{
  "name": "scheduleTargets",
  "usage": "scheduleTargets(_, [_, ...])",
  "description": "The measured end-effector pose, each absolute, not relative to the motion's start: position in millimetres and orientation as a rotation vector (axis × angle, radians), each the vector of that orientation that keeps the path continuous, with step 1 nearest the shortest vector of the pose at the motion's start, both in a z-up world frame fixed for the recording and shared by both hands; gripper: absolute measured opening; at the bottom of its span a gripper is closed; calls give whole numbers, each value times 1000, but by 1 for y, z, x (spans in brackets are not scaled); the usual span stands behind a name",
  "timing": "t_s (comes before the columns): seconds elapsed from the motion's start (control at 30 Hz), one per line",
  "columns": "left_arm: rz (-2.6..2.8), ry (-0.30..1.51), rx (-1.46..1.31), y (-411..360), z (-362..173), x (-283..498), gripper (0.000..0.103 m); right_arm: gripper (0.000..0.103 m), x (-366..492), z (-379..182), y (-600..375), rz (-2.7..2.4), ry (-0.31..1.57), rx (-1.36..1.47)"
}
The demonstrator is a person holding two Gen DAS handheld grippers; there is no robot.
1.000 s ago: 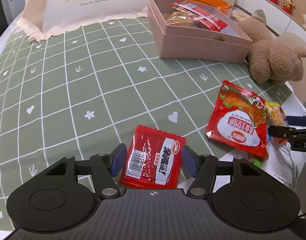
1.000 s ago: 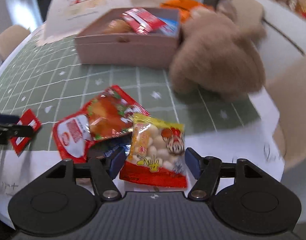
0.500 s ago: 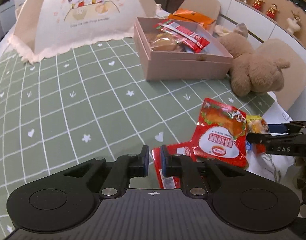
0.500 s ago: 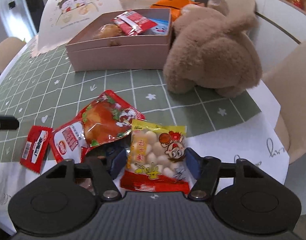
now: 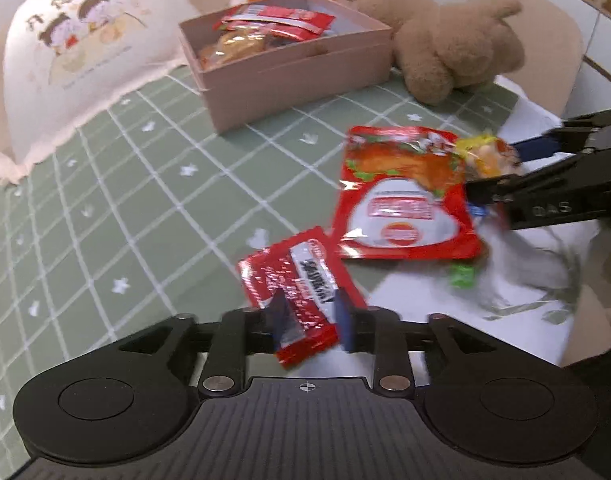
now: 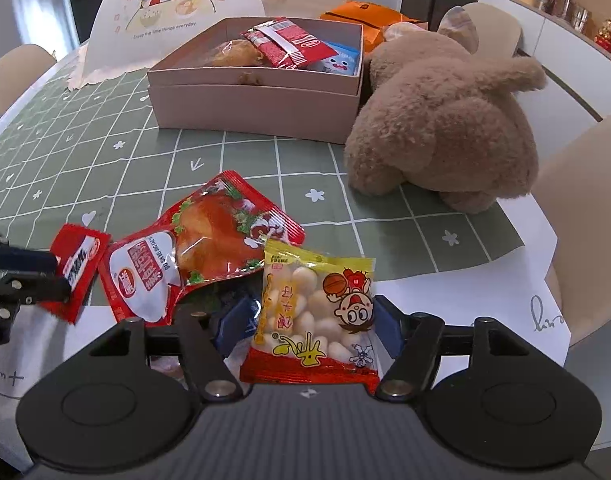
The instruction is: Organize snacks
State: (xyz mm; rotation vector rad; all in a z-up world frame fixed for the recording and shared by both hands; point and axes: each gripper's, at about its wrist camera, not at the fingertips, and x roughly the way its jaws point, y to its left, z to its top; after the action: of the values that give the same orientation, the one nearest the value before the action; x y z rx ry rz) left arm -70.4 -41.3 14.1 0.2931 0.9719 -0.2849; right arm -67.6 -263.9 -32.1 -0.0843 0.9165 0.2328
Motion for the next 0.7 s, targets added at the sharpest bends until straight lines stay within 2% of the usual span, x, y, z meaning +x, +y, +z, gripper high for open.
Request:
scheduleTargets(0.03, [-262, 973, 286, -36, 14, -68, 53, 69, -68, -32, -263, 233, 916, -86])
scheduleTargets(0.1, [-223, 980, 269, -26, 14, -62, 60, 71, -69, -33, -261, 236, 914, -90])
scheduleTargets(0.2, [-165, 978, 236, -17, 20, -55, 53, 73, -67, -34, -260, 240, 915, -89])
scheduleTargets(0.3, [-199, 947, 184, -21, 29, -58, 53, 74, -67, -35, -258, 245, 915, -89])
scheduleTargets(0.43, [-231, 976, 258, -41, 17, -55, 53, 76, -67, -35, -257, 244, 915, -84])
scheduleTargets(0.57, [-266, 973, 305, -55, 10, -59, 67, 77, -68, -36, -258, 248, 913, -81])
scheduleTargets(0.7, [-226, 961, 235, -42, 13, -55, 64, 78, -69, -37, -261, 254, 915, -66])
